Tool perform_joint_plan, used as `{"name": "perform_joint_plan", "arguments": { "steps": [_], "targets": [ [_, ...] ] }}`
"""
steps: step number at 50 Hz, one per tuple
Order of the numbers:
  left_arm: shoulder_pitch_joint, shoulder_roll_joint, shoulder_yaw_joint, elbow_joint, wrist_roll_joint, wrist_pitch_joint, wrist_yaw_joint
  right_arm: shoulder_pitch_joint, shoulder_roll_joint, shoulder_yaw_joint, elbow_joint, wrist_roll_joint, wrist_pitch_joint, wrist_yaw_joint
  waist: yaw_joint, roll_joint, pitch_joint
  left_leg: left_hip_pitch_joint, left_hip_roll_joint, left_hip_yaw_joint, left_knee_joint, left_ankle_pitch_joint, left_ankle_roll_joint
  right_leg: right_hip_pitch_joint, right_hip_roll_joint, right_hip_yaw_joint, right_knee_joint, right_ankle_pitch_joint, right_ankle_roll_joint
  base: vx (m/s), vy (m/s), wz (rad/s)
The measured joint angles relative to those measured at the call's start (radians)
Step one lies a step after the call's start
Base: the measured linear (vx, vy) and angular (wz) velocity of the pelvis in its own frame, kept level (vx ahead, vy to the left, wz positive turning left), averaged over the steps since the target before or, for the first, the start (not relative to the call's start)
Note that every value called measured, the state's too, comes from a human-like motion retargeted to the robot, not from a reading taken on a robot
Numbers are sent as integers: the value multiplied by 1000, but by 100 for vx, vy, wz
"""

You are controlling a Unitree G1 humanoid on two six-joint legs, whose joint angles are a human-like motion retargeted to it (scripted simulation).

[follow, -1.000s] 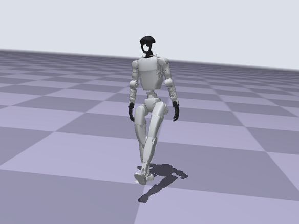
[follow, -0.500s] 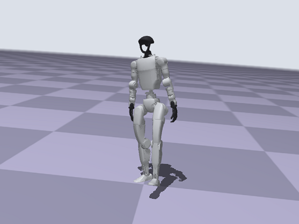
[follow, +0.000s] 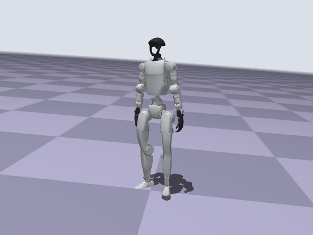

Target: In place motions

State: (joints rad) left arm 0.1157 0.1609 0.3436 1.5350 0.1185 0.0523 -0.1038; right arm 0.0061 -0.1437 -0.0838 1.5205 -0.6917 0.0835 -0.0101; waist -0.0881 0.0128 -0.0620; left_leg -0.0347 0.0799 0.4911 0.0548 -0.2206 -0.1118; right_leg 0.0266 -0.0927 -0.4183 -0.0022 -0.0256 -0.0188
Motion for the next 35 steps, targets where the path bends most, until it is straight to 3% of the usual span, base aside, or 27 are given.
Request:
{"name": "perform_joint_plan", "arguments": {
  "steps": [15, 25, 28, 30, 35],
  "targets": [
    [-1, 21, 38, 17, -28, -2, -12, -31, 21, 36, -53, -68, -40, 107, 100, -77, -33, 12, -82, -5, -11, -88, 60, -26, -58, 58, 18, 19, 64, 20, 14, -19],
    [-6, 4, 43, 51, -35, -5, -16, -29, -9, 19, -48, -59, -63, 85, 114, -51, -35, 32, -101, -57, -1, -141, 95, -89, -102, 96, 226, 112, 99, 19, 23, -5],
    [-28, 5, 32, 73, -32, -10, -6, -24, -15, 14, -44, -42, -68, 53, 123, -22, -33, 36, -70, -38, 1, -148, 97, -176, -108, 141, 412, 188, 64, 13, 23, -17],
    [-43, 9, 23, 91, -29, -7, 0, -23, -14, 18, -38, -22, -69, 36, 120, -8, -23, 46, -49, -17, 0, -146, 99, -247, -84, 204, 544, 228, 1, 11, 17, -12],
    [-90, 28, 1, 126, -36, 6, 6, -18, 9, 10, -37, 14, -82, -3, 23, -6, 25, 71, -23, -28, 8, -127, 101, -342, -78, 164, 598, 226, 4, 4, 6, 62]
  ]
}}
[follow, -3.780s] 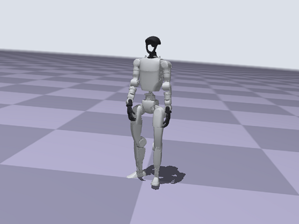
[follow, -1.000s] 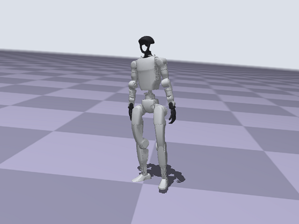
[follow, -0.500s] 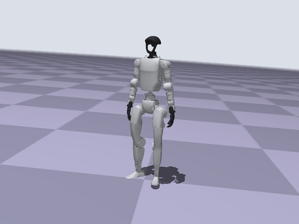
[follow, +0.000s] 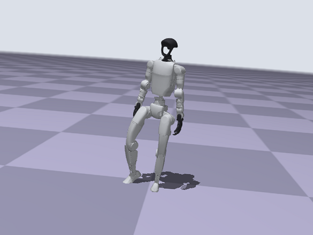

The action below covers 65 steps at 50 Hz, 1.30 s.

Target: In place motions

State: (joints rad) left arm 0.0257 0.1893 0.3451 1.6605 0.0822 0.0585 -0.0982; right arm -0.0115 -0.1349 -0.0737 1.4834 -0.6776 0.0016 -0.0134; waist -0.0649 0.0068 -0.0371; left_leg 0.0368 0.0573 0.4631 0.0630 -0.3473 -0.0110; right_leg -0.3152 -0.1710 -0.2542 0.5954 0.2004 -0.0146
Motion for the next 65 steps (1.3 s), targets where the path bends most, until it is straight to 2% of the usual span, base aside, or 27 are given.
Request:
{"name": "perform_joint_plan", "arguments": {
  "steps": [5, 10, 15, 20, 30, 38, 45, 49, 53, 57, 65],
  "targets": [
    [-44, 7, -31, -14, -7, -3, -2, 24, 8, -6, 8, 18, -15, -11, -75, -32, 45, 30, -7, -42, 2, 3, 14, -66, -16, -45, -223, 27, 20, 4, -4, 67],
    [-90, 0, -57, -39, -13, -13, -4, 36, 1, -2, 42, 13, -4, -21, -141, -58, 92, 71, -18, -91, -6, -5, 48, -159, -16, 24, -440, -11, 30, 4, -4, 58],
    [-119, -5, -78, -43, -21, -20, -3, 43, 1, -7, 58, 20, 5, -27, -170, -48, 115, 79, 13, -103, -3, -3, 48, -228, -11, 40, -503, -58, 4, 2, -3, 27],
    [-132, -9, -88, -42, -19, -19, -6, 42, 2, -11, 39, 25, -1, -14, -185, -48, 119, 74, 17, -127, 11, -11, 52, -223, -11, 76, -481, -53, -8, 1, -1, 19],
    [-63, -3, -52, -14, 14, -14, -6, 33, -3, 27, -20, -24, -15, 12, -88, -93, 66, 76, -52, -92, 15, -48, 55, -49, 12, 85, -471, -33, 27, 5, -4, -41],
    [1, -3, -2, 39, 3, 9, 2, 5, 3, 70, -92, -45, -35, 47, -21, -92, 11, 41, -69, -38, 12, -65, 35, 132, 38, 17, -459, -12, 42, -2, -8, -60],
    [11, -12, 4, 35, 14, 3, -2, -1, 14, 100, -112, -67, -35, 80, 22, -79, -26, 0, -62, -29, 19, -68, 10, 277, 58, -6, -481, -57, 41, -7, -13, -41],
    [-4, -10, -2, 27, 13, 6, -1, 4, 16, 113, -105, -94, -28, 83, 39, -85, -44, -16, -67, -17, 16, -62, -5, 330, 55, -83, -523, -124, 84, -12, -19, -23],
    [-29, -8, -10, 22, 7, 11, 4, 11, 12, 110, -85, -124, -17, 83, 65, -83, -55, -15, -60, 7, 10, -52, -28, 335, 70, -120, -575, -168, 53, -13, -20, -25],
    [-60, -25, -22, 13, -9, 12, 11, 14, -2, 80, -62, -141, 1, 84, 70, -69, -59, -18, -46, 12, 11, -36, -49, 334, 80, -118, -590, -193, 47, -16, -23, -4],
    [-107, -72, -67, -38, -19, 7, -4, 8, -28, -7, -18, -58, 39, 86, -20, -14, -71, -47, 10, -7, 29, 11, -80, 340, 114, -167, -604, -234, 11, -20, -22, 28]
  ]
}}
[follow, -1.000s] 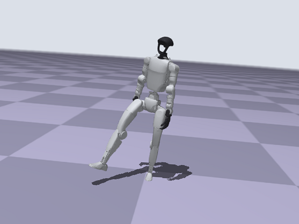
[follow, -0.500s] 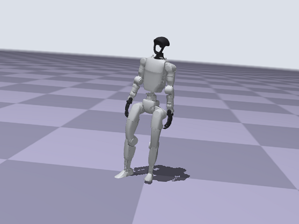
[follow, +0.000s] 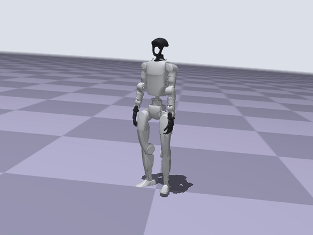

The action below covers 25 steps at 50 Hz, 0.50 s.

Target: In place motions

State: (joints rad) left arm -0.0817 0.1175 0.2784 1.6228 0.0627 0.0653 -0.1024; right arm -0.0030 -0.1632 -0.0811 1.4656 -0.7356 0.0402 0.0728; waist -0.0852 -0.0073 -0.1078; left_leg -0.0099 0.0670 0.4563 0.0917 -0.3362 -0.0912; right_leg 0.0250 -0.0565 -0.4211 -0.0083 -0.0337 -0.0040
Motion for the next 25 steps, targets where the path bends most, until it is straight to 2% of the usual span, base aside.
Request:
{"name": "perform_joint_plan", "arguments": {
  "steps": [10, 15, 18, 22, 25],
  "targets": [
    [24, 15, -40, -73, 45, -15, 6, 10, -13, -54, 14, 25, 25, 9, -31, 15, -6, -7, 55, 23, 19, 85, 0, -15, 50, 52, 1, -22, -38, -20, -23, -3],
    [58, 41, -24, -84, 56, -10, 16, 4, -23, -90, 8, 38, 23, -1, -27, -29, 25, -158, 64, -84, 344, 68, 79, -7, 4, 80, -4, -12, -50, -22, -14, -6],
    [88, 49, -6, -93, 64, -12, 26, 5, -40, -93, 37, 58, 29, -13, 2, -32, 47, -255, 84, -49, 418, 34, 76, 3, -2, 77, -2, -4, -59, -13, -4, -4],
    [127, 56, 31, -87, 50, -5, 20, 3, -60, -90, 89, 56, 51, -47, 53, -35, 100, -439, 57, -29, 322, -36, 131, 31, -3, 62, 6, -9, -85, -13, 0, 2],
    [141, 57, 53, -76, 34, 5, 8, 11, -71, -78, 103, 51, 57, -53, 136, -50, 161, -601, 35, -36, 220, -78, 199, 51, -13, 58, 19, -12, -109, -13, -3, -31]
  ]
}}
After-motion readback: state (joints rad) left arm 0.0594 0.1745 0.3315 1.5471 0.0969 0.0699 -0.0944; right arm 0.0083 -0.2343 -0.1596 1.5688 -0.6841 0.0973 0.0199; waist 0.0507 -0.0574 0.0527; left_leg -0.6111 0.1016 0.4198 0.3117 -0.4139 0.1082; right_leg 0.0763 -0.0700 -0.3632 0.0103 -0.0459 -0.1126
